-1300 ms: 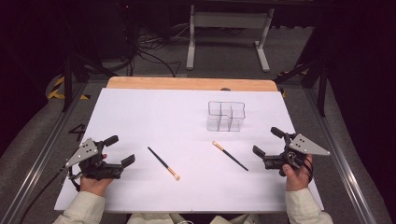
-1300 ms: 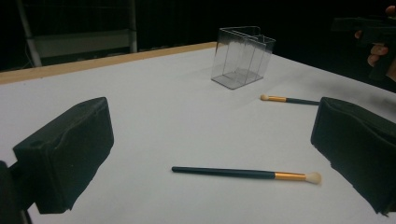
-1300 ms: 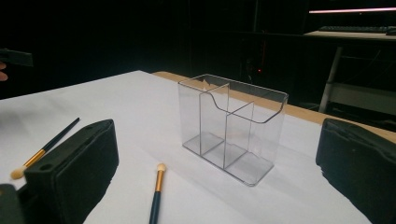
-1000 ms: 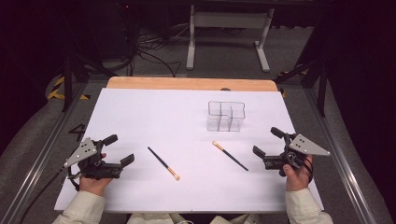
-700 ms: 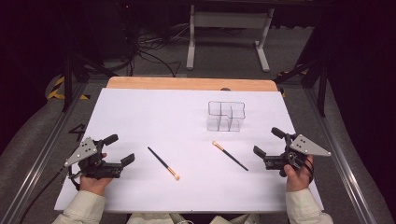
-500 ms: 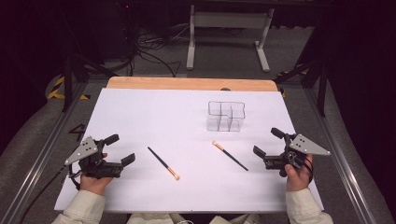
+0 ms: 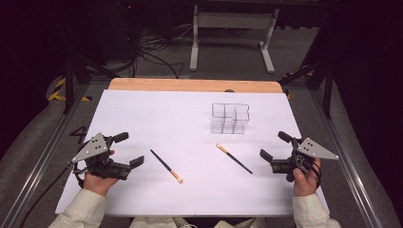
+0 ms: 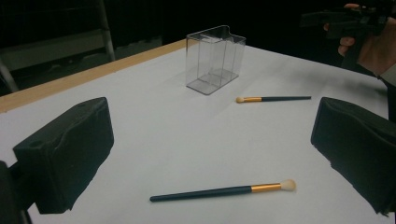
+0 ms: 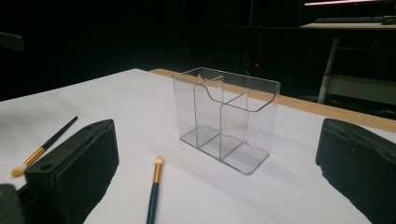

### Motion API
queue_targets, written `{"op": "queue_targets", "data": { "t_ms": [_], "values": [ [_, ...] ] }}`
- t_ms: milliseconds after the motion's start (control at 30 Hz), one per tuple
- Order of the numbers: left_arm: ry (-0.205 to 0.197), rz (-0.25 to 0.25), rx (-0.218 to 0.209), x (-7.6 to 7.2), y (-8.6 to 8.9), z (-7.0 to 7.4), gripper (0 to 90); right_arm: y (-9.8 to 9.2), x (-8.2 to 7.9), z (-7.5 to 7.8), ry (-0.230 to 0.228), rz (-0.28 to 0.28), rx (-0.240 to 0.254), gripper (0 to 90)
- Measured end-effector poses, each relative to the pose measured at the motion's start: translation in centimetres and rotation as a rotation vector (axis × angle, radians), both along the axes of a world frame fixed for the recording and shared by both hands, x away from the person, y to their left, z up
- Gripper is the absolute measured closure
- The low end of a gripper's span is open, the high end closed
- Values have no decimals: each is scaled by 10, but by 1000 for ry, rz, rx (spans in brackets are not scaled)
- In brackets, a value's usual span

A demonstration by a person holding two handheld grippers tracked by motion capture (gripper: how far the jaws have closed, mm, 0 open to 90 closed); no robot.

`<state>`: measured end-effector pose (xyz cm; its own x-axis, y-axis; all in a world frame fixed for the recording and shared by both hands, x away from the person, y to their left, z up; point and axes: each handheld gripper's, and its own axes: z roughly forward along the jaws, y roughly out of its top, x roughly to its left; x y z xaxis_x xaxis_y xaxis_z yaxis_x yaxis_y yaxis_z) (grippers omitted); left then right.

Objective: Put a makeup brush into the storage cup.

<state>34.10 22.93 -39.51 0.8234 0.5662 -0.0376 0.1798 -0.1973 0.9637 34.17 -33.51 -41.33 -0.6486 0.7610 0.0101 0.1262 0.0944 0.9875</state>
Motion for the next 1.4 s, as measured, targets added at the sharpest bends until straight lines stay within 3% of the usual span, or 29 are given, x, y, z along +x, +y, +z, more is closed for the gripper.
{"op": "queue_targets", "data": {
  "t_ms": [233, 767, 900, 1000, 1400],
  "values": [
    [-16, -29, 85, 3, -8, 16, 1, -4, -4, -2, 6, -12, -2, 1],
    [18, -97, 289, 10, -21, 51, 3, -9, -9, -5, 26, -25, 2, 1],
    [32, -120, 315, 13, -24, 56, 5, -8, -9, -6, 32, -15, 4, 1],
    [37, -144, 376, 17, -27, 59, 7, -9, -9, -7, 40, -21, 3, 1],
    [55, -214, 498, 32, -40, 66, 12, -13, -14, -10, 67, -34, 25, 1]
  ]
}}
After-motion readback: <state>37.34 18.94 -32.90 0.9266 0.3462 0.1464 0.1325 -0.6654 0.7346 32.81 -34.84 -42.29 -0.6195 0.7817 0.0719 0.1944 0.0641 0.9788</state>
